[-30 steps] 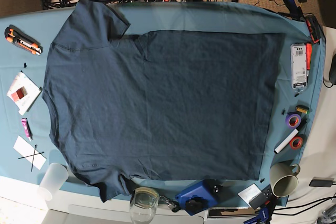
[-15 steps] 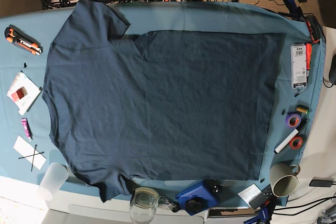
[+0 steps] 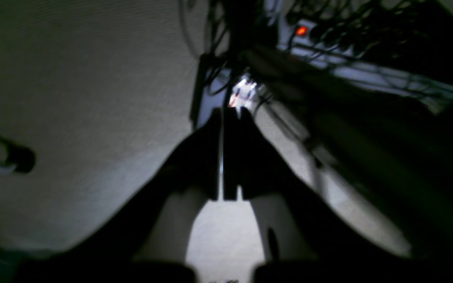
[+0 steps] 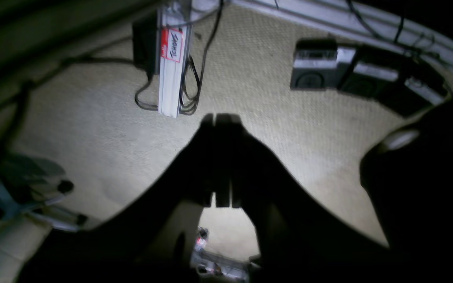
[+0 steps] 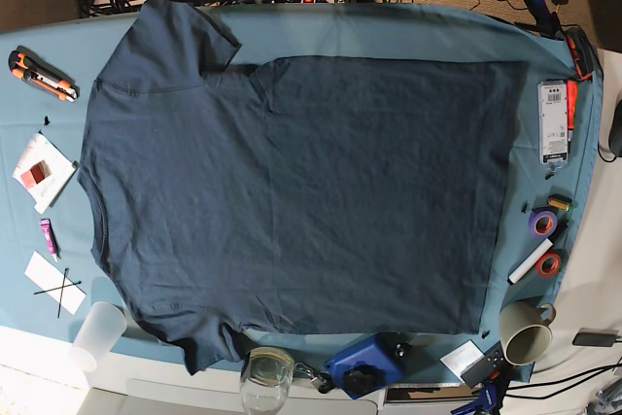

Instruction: Fold the T-shirt properly

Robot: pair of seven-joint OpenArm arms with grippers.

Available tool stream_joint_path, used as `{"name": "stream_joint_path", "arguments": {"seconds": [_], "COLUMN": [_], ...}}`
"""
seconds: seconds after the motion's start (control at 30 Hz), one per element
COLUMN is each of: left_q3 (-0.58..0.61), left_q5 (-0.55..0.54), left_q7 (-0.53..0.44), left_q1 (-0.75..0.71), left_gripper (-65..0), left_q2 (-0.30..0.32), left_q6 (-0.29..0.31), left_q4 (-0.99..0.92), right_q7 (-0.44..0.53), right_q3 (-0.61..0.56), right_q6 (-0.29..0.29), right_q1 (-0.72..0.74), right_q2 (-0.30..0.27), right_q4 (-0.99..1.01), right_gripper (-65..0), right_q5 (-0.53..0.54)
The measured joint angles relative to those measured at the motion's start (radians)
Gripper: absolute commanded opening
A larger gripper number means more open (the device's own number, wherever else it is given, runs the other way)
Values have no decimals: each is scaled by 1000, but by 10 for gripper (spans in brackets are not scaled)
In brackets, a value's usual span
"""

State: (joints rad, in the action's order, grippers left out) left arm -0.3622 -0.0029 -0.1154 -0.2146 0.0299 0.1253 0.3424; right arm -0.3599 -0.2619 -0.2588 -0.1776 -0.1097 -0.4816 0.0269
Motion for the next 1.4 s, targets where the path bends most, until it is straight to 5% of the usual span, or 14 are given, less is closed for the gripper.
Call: {"name": "stream_joint_path", "arguments": {"seconds": [0.13,0.3,0.53,0.63,0.9,1.03,1.4], "left_q3": [0,1,3,2,2,2,2], "left_q5": [0,-1,-66,-126,-176,-179,-182], "left_q7": [6,-2,41,101,169,213,386], "left_q1": [-93,-203,-428,-511,-756,-853,-932], "left_gripper": [-650,-650,-650,-650,-650,-650,-650], "left_q2": [25,56,48,53,53,53,53], "left_q6": [6,112,257,253,256,245,14], "left_q4": [96,273,615,776,1189,1380,1815], "right_q7": [-10,-68,-208,-233,-397,-468,-583], "right_q3": [0,0,6,69,378,540,890], "right_q6": [0,2,0,0,-8,-82,-289], "right_q1": [-81,-204,-404,-497,-698,-765,-784], "right_q2": [-43,-122,-259,-285,-291,-291,-288], "right_q4": [-84,-285,-649,-790,-1085,-1183,-1330], "right_gripper": [-650,-650,-650,-650,-650,-650,-650], "right_q5": [5,19,208,214,468,605,900]}}
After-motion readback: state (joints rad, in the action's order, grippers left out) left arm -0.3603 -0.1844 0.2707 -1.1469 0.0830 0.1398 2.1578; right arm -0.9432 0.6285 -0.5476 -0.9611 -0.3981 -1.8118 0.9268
